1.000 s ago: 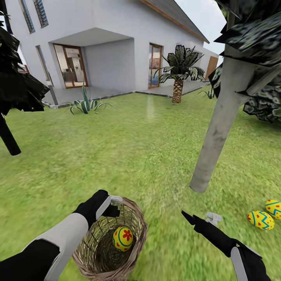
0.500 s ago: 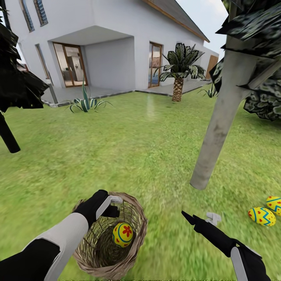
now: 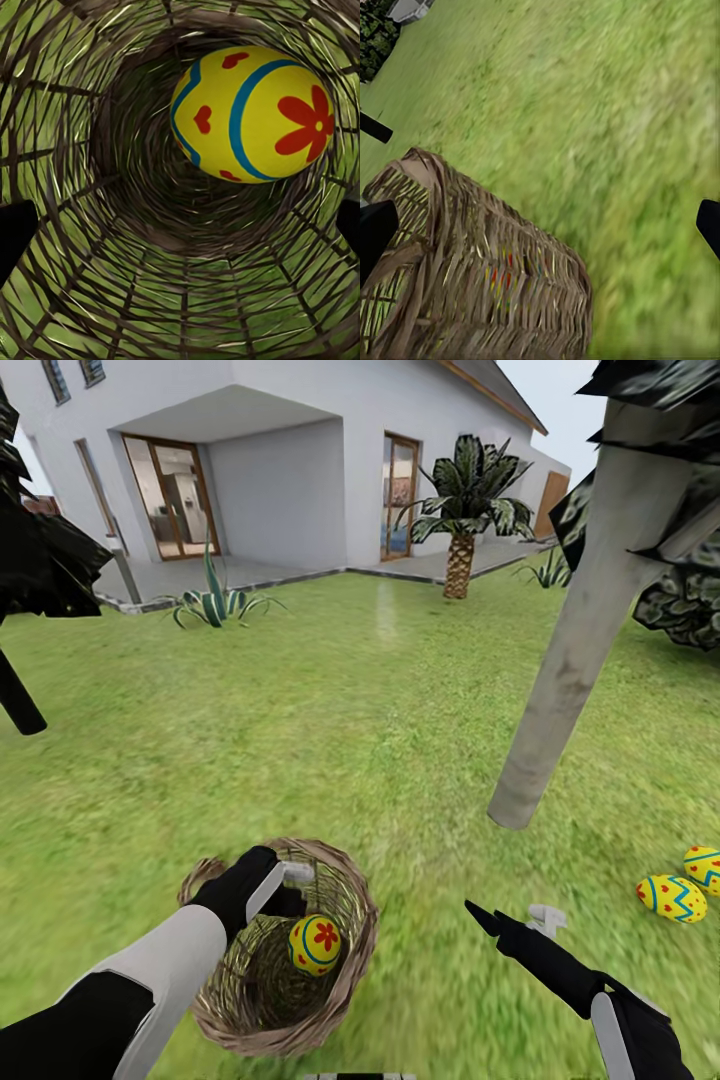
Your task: Take the three Easter eggs out of the wicker basket on the lawn in the garden, then place them on the lawn next to a single tree (choose any tree) so that all three eggs are next to the same tree and none are left in the basket.
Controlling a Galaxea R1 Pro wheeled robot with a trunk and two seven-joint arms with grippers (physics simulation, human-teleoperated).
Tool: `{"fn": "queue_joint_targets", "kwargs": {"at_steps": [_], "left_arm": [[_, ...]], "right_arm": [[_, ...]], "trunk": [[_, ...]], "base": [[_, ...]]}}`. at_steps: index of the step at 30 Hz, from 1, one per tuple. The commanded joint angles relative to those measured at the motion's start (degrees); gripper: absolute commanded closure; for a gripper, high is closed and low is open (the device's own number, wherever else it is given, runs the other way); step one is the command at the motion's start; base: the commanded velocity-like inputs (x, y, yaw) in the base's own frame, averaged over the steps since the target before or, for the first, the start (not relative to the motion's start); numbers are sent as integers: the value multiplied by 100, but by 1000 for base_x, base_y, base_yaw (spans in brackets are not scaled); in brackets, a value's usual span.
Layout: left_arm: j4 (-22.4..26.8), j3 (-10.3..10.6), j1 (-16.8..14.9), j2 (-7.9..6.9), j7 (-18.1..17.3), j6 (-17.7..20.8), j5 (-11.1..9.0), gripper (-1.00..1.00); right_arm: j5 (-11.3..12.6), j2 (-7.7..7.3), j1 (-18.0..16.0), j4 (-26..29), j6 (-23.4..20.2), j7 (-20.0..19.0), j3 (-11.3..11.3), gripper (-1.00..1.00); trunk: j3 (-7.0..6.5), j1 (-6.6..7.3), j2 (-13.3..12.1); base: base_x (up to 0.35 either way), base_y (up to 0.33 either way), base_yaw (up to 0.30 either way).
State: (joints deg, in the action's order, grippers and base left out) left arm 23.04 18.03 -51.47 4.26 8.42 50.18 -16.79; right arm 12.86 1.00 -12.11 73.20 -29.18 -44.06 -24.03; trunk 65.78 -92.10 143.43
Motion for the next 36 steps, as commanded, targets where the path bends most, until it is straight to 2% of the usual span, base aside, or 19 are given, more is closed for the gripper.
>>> {"fn": "queue_joint_targets", "kwargs": {"at_steps": [1,25,36], "left_arm": [[7,43,-3,-4,46,18,-61,-100],[14,118,5,-13,50,-84,-35,-100],[28,145,6,-13,54,-333,-18,-100]], "right_arm": [[33,5,-3,2,-44,-18,-14,-100],[57,5,-2,2,-44,-23,-14,-100],[60,5,-2,2,-44,-23,-14,-100]], "trunk": [[28,-1,4],[559,-63,36],[803,-91,51]], "base": [[0,0,0],[0,0,0],[0,0,0]]}}
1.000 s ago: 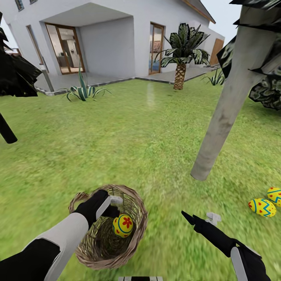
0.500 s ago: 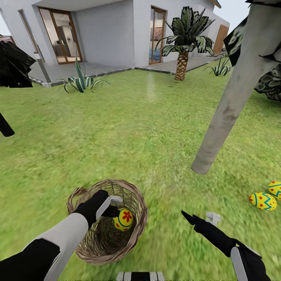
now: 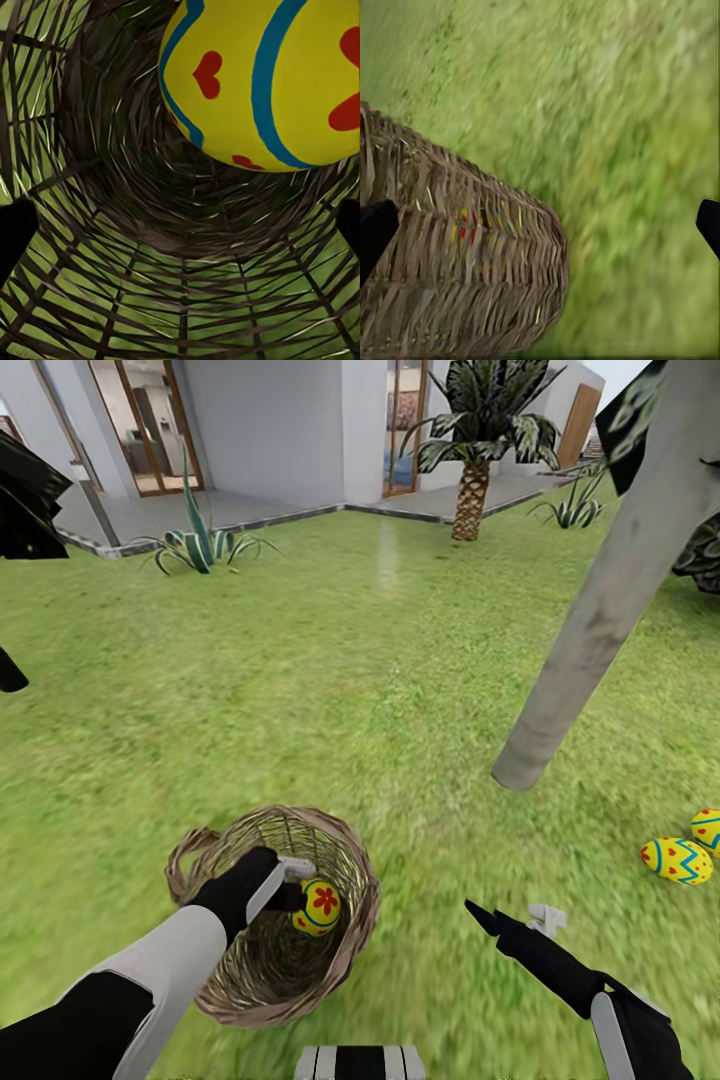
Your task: Take the three Easter eggs out of the wicker basket on the lawn in the garden, then place them on the lawn next to a single tree (choose any tree) so that all three eggs are next to the same tree and none are left in the basket.
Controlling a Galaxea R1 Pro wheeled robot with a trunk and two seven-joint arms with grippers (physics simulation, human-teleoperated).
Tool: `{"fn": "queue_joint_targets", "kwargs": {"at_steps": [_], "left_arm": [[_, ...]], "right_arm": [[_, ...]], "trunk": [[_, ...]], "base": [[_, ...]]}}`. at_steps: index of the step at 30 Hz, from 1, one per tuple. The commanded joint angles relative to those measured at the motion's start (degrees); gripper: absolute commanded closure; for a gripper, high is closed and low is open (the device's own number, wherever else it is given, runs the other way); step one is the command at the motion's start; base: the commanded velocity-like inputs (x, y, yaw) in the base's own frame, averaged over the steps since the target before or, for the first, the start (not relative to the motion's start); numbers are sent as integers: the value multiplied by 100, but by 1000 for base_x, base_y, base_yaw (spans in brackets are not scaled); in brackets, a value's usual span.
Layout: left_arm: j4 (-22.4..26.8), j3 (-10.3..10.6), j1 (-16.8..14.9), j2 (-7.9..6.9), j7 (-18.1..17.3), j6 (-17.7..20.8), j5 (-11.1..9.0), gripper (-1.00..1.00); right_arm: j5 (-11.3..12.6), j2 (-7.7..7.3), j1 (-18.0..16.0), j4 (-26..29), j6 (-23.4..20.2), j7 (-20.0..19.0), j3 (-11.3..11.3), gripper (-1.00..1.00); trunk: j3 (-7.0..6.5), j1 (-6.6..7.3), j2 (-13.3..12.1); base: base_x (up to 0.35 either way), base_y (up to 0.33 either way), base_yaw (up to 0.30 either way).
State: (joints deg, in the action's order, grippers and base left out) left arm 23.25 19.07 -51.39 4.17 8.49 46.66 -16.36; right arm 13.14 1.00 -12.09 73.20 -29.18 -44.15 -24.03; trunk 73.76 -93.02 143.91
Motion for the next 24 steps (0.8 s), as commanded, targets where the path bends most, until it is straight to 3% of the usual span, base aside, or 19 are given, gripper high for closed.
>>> {"fn": "queue_joint_targets", "kwargs": {"at_steps": [1,15,20,24], "left_arm": [[24,42,-3,-4,47,6,-61,-100],[62,35,6,-16,6,-486,-65,-100],[67,35,12,-21,-444,-640,-63,-100],[68,38,12,-22,-600,-764,-61,-100]], "right_arm": [[35,5,-4,2,-44,-14,-14,-100],[40,5,-4,2,-44,-23,-23,-100],[40,5,-4,2,-44,-23,-23,-100],[40,5,-4,2,-44,-23,-23,-100]], "trunk": [[27,-1,3],[337,-37,22],[448,-50,29],[537,-60,34]], "base": [[0,0,0],[0,0,0],[0,0,0],[0,0,0]]}}
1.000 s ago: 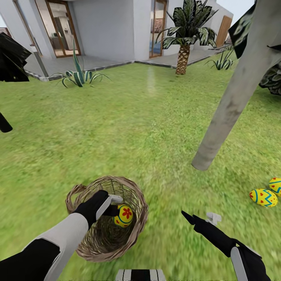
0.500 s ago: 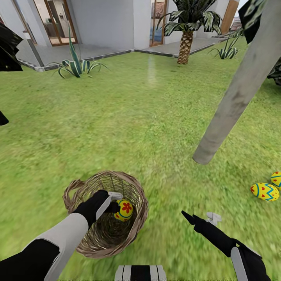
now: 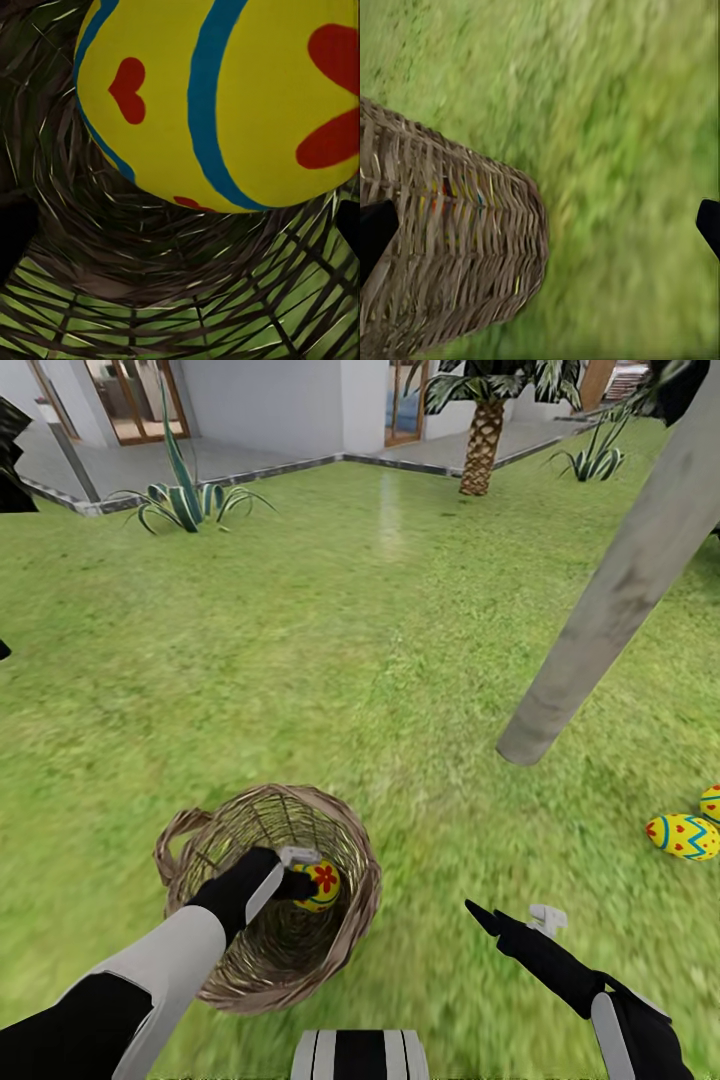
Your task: Take the three Easter eggs out of the wicker basket on the lawn in the garden, then place them on the lawn next to a single tree (choose any tree) so that all three eggs are next to the same tree and none are left in the basket.
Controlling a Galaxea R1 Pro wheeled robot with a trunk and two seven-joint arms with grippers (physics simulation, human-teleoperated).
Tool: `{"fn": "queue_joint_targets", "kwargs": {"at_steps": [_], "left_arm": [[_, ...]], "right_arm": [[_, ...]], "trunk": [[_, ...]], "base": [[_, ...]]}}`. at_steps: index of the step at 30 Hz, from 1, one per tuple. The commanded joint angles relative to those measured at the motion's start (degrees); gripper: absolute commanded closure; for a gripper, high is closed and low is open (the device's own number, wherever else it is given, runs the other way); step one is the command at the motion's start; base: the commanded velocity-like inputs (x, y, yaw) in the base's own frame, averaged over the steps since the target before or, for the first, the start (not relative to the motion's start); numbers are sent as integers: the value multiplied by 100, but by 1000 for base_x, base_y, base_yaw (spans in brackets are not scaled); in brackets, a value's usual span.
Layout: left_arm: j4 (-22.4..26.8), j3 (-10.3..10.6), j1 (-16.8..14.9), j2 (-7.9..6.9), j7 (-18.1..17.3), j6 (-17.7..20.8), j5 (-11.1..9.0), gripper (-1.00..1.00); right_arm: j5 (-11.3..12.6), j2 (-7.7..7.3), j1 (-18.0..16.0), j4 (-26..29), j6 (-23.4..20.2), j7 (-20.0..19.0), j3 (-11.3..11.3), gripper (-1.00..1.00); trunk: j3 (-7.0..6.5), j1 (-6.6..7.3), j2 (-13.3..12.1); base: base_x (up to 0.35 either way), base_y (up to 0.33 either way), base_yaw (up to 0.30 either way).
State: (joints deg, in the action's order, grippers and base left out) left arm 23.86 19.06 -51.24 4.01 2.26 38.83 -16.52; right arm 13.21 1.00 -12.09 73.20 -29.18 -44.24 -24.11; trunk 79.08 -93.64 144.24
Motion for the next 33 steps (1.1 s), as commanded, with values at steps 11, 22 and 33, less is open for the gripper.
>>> {"fn": "queue_joint_targets", "kwargs": {"at_steps": [11,22,33], "left_arm": [[125,36,0,-5,-55,-503,-45,-100],[293,43,0,-5,-55,-634,-45,-100],[295,45,0,-5,-59,-635,-45,-100]], "right_arm": [[33,5,-4,2,-44,-14,-23,-100],[39,5,-4,2,-44,-14,-23,-100],[37,5,-5,2,-44,-14,-23,-100]], "trunk": [[160,-17,11],[160,-17,11],[248,-27,16]], "base": [[0,0,0],[0,0,0],[0,0,0]]}}
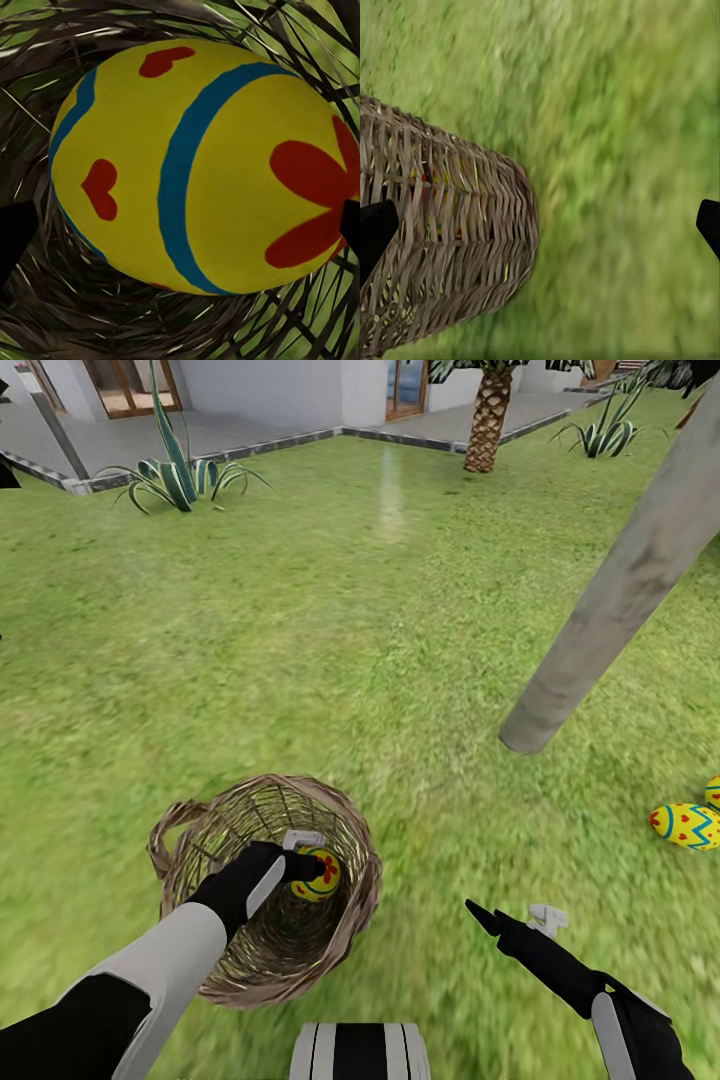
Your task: Take the three Easter eggs out of the wicker basket on the lawn in the garden, then place them on the lawn next to a single tree (choose any tree) so that all three eggs are next to the same tree and none are left in the basket.
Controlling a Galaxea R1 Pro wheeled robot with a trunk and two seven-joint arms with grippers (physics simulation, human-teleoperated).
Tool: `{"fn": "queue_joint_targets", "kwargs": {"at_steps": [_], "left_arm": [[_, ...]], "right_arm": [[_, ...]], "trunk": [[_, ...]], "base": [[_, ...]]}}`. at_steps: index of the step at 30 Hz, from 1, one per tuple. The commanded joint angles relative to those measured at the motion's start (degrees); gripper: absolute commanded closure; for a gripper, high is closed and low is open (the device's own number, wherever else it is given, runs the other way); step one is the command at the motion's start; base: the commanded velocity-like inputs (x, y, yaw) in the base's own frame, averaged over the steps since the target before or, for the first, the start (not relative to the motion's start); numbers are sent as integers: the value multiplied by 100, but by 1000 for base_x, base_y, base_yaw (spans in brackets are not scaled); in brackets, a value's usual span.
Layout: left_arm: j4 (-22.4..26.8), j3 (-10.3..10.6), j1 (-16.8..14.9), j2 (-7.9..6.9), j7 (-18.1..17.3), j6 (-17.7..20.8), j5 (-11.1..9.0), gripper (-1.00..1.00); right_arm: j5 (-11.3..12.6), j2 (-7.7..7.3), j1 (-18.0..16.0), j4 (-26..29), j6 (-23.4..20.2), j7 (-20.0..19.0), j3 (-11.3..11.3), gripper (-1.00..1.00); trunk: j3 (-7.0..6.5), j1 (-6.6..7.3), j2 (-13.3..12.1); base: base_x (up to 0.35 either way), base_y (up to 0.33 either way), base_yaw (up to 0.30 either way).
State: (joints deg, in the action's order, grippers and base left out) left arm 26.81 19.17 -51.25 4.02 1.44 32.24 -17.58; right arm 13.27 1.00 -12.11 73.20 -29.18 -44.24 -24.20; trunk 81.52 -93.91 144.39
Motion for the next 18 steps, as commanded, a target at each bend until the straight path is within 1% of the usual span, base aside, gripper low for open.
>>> {"fn": "queue_joint_targets", "kwargs": {"at_steps": [1,3,12,14,18], "left_arm": [[-1,34,1,-7,23,19,61,-100],[-1,34,1,-7,14,-4,61,-100],[-1,34,1,-7,-12,-45,61,-100],[-1,34,1,-7,-18,-43,61,-100],[-1,34,1,-7,-193,-43,61,-100]], "right_arm": [[32,5,-3,1,-44,-14,-14,-100],[34,5,-2,1,-44,-14,-14,-100],[32,5,-2,1,-44,-14,-14,-100],[32,5,-2,1,-44,-14,-14,-100],[33,5,-2,1,-44,-14,-22,-100]], "trunk": [[27,-3,2],[71,-8,5],[71,-8,5],[115,-13,8],[115,-13,8]], "base": [[0,0,0],[0,0,0],[0,0,0],[0,0,0],[0,0,0]]}}
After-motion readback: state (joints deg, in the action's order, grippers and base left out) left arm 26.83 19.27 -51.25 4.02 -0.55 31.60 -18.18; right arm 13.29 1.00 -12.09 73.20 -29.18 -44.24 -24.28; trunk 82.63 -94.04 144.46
